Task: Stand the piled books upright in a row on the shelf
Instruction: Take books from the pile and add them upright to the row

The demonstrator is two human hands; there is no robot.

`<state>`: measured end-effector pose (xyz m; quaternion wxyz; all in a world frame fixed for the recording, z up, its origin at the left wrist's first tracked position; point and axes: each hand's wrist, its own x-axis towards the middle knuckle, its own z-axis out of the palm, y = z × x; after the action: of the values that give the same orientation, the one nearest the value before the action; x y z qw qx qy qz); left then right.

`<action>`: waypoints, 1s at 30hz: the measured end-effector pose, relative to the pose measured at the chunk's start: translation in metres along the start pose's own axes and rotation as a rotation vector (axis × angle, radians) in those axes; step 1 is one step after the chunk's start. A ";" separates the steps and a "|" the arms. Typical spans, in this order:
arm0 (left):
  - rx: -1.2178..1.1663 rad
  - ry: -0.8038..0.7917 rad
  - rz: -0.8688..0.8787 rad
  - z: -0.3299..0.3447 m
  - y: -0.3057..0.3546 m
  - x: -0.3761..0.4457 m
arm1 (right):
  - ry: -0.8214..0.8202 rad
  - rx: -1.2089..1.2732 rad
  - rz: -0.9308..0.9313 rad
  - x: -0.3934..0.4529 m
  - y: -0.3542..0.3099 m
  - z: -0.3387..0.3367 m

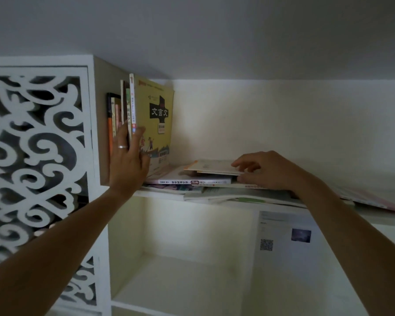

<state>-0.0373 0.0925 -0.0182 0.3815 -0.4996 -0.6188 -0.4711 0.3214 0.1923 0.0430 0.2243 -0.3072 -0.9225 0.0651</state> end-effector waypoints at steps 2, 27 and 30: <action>-0.001 -0.007 0.000 0.000 0.000 0.000 | 0.060 -0.056 -0.016 0.004 0.000 0.002; -0.077 0.021 0.054 0.001 -0.007 -0.002 | 0.821 0.313 0.080 0.125 -0.160 0.064; -0.090 0.054 0.074 0.003 -0.007 -0.001 | 0.626 0.400 -0.024 0.137 -0.174 0.083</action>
<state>-0.0444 0.0945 -0.0212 0.3925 -0.5259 -0.5673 -0.4975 0.0925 0.1362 0.0651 0.5518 -0.2514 -0.7819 0.1445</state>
